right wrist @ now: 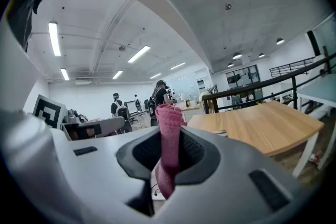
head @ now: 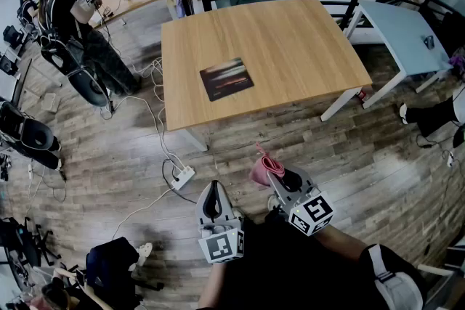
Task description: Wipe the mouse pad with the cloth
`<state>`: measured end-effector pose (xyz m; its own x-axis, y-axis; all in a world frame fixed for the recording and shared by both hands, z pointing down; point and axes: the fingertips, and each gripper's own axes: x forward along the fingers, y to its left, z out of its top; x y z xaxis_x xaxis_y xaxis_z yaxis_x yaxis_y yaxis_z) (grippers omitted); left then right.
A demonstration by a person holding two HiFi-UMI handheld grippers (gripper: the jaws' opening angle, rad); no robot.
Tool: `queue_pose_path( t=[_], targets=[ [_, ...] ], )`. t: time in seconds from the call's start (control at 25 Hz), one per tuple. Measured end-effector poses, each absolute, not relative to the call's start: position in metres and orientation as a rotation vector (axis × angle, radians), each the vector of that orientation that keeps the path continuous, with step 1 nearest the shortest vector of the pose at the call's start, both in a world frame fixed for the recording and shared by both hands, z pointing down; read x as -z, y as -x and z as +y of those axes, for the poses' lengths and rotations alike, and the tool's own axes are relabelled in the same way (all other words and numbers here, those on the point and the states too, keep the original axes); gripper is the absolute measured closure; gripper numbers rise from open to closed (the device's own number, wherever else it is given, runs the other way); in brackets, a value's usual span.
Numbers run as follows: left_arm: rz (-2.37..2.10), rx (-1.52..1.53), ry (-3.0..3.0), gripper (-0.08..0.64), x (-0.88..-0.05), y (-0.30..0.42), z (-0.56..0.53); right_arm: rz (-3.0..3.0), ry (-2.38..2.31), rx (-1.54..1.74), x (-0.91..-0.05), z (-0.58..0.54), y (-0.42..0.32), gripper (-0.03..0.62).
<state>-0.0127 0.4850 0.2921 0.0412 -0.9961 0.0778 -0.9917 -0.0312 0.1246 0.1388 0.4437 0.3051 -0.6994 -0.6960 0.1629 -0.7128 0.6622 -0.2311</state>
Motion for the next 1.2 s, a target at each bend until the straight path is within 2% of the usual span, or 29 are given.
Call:
queue_pose_path(
  t=[0.56, 1.2],
  targets=[
    [-2.047, 0.058, -2.163, 0.532, -0.299, 0.024, 0.492, -2.808, -1.233, -0.489, -0.310, 0.451, -0.129, 0.526],
    [-1.987, 0.067, -2.201, 0.532, -0.313, 0.081, 0.502, -2.759, -1.304, -0.443, -0.314, 0.466, -0.071, 0.526]
  ],
)
